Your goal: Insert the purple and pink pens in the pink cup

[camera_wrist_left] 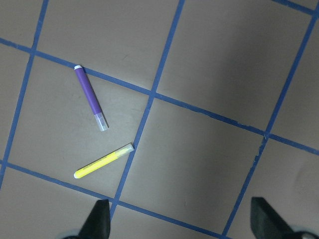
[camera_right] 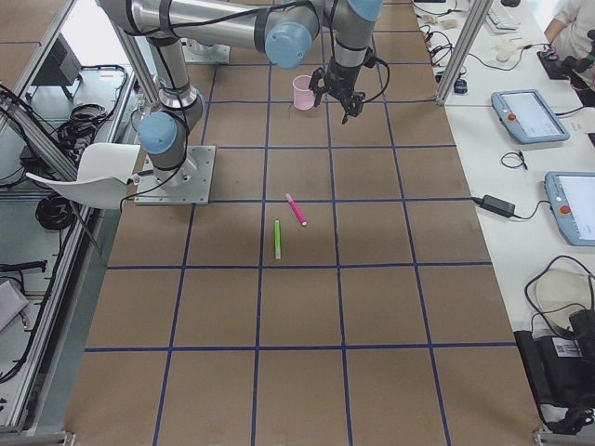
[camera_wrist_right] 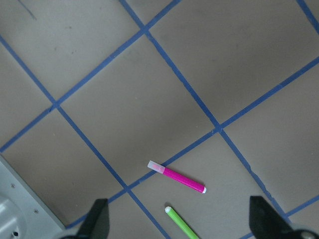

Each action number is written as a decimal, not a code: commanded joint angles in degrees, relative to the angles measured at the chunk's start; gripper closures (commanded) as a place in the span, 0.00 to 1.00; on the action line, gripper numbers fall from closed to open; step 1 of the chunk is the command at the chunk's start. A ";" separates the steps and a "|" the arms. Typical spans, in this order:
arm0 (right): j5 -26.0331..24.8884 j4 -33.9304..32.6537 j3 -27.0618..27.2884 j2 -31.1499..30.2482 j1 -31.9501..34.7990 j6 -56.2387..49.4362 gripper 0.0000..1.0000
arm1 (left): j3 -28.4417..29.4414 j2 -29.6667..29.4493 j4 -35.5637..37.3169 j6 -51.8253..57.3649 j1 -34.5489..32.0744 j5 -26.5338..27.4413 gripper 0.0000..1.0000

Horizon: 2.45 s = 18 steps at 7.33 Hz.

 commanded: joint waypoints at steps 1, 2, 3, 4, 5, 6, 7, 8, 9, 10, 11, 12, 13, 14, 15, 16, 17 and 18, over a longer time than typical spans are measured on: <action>0.80 -0.76 4.81 0.25 -13.39 -24.91 0.00 | -4.03 -3.39 10.15 0.36 3.72 0.01 0.00; 0.98 -4.43 7.97 0.52 -17.80 -34.86 0.00 | -6.67 -4.36 14.57 0.36 5.82 -0.16 0.00; 1.15 -10.47 11.65 0.69 -20.02 -46.18 0.00 | -7.30 -5.50 16.44 0.62 7.84 0.01 0.00; 1.50 -16.36 15.78 0.78 -21.00 -56.30 0.00 | -7.40 -7.25 16.46 1.23 9.17 -0.42 0.00; 5.68 -20.42 18.95 0.87 -22.05 -64.41 0.06 | -7.40 -8.92 16.98 1.33 9.61 -0.51 0.00; 11.82 -20.55 21.16 1.74 -23.98 -69.36 0.07 | -7.48 -11.20 20.47 1.85 9.70 -0.25 0.00; 15.88 -19.94 22.49 3.49 -26.17 -70.89 0.08 | -7.48 -13.14 20.94 1.68 9.79 -0.17 0.00; 16.09 -19.50 22.76 6.03 -26.46 -74.38 0.10 | -7.57 -16.46 23.72 1.07 10.49 -0.16 0.00; 15.31 -19.49 22.68 8.49 -26.55 -78.60 0.11 | -7.40 -18.41 24.54 1.76 11.63 -0.43 0.00; 15.22 -19.49 22.77 10.08 -26.55 -79.42 0.12 | -7.22 -19.74 24.54 1.77 12.16 -0.43 0.00; 15.22 -19.93 22.77 11.84 -26.55 -80.13 0.14 | -7.39 -21.40 25.50 1.77 12.17 -0.43 0.00; 15.22 -20.45 22.68 14.64 -26.46 -81.53 0.15 | -7.40 -22.81 25.68 1.59 12.17 -0.51 0.00; 15.30 -20.63 22.59 16.32 -26.02 -81.80 0.15 | -7.40 -24.04 25.77 1.16 12.17 -0.52 0.02; 15.65 -21.94 22.85 17.04 -25.32 -81.45 0.15 | -7.40 -25.36 26.82 0.98 12.17 -0.60 0.04; 15.57 -22.30 22.85 18.09 -24.10 -81.45 0.20 | -7.40 -26.24 28.05 1.15 12.17 -0.52 0.13; 15.74 -23.18 22.85 18.27 -23.82 -81.45 0.23 | -7.48 -26.95 28.32 1.06 12.17 -0.60 0.18; 15.83 -23.45 23.20 18.71 -23.82 -81.45 0.23 | -7.40 -27.22 28.24 1.06 12.17 -0.52 0.21; 15.57 -24.14 23.64 18.97 -23.82 -81.45 0.23 | -7.48 -27.48 28.23 1.06 12.17 -0.52 0.25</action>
